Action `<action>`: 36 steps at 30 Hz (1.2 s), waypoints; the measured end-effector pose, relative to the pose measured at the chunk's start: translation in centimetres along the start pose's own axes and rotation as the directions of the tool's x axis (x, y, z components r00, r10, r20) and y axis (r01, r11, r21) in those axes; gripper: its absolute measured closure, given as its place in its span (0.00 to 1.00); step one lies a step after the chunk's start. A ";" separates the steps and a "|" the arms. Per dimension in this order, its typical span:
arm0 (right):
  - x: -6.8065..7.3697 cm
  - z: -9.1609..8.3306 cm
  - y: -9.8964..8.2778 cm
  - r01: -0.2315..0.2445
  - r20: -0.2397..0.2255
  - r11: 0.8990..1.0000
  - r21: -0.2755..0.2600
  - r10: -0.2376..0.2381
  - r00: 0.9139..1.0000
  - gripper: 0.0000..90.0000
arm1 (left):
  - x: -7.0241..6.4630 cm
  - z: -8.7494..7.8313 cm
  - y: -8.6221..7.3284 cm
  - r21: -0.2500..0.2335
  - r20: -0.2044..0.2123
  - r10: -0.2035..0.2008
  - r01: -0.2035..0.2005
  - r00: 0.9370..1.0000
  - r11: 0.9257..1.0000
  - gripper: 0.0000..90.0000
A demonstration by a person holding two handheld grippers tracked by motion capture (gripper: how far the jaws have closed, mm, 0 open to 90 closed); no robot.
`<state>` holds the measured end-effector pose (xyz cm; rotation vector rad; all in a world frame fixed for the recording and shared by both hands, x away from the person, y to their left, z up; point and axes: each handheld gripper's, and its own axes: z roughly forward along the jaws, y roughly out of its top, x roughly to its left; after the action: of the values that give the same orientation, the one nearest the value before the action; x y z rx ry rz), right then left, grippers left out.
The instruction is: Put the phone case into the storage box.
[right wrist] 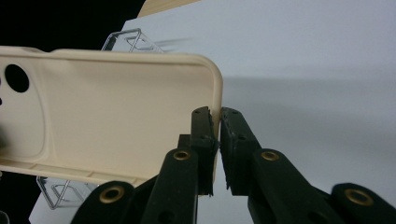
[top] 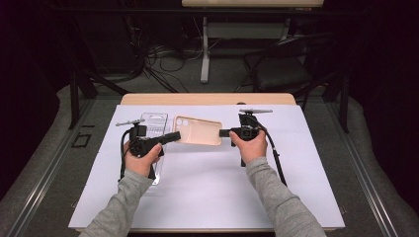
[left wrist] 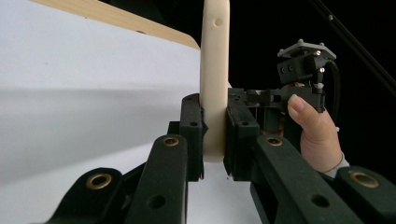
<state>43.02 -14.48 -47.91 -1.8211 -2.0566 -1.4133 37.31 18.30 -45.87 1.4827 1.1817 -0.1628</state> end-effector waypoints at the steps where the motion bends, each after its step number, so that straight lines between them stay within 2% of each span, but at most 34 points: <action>1: -0.1 0.0 0.0 0.003 -0.007 1.000 -0.001 -0.003 1.000 0.91 | 0.0 0.0 0.0 -0.001 -0.005 0.002 -0.002 1.000 1.000 0.89; 9: 0.1 -0.1 0.0 0.003 -0.016 1.000 0.000 -0.003 1.000 0.86 | 0.0 0.0 0.0 -0.002 -0.012 0.015 -0.015 1.000 1.000 0.89; 17: 0.2 -0.8 0.1 0.025 -0.022 1.000 -0.011 -0.026 0.999 0.78 | 0.0 -0.2 0.1 -0.004 -0.016 0.032 -0.033 0.999 0.999 0.89; 24: 0.5 -1.9 0.0 0.096 -0.001 0.995 -0.037 -0.096 0.995 0.71 | 0.0 -0.4 0.2 -0.001 -0.014 0.063 -0.063 0.998 0.998 0.89; 28: 0.8 -2.4 -0.1 0.188 -0.001 0.981 -0.054 -0.188 0.982 0.65 | -0.1 -0.5 0.3 -0.002 -0.015 0.086 -0.086 0.996 0.996 0.89; 30: 0.8 -2.6 -0.3 0.244 0.011 0.967 -0.070 -0.244 0.970 0.61 | -0.2 -0.5 0.4 0.004 -0.018 0.100 -0.100 0.995 0.995 0.89; 33: 0.6 -2.8 -0.6 0.274 0.010 0.959 -0.071 -0.274 0.962 0.60 | -0.3 -0.6 0.5 0.013 -0.024 0.123 -0.122 0.992 0.992 0.89; 36: 0.3 -3.0 -0.8 0.329 0.022 0.943 -0.055 -0.328 0.944 0.60 | -0.4 -0.6 0.6 0.026 -0.029 0.145 -0.144 0.989 0.989 0.89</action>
<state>40.76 -16.04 -46.46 -1.5594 -2.4405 -1.5507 37.21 18.67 -44.98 1.5906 1.0953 -0.0555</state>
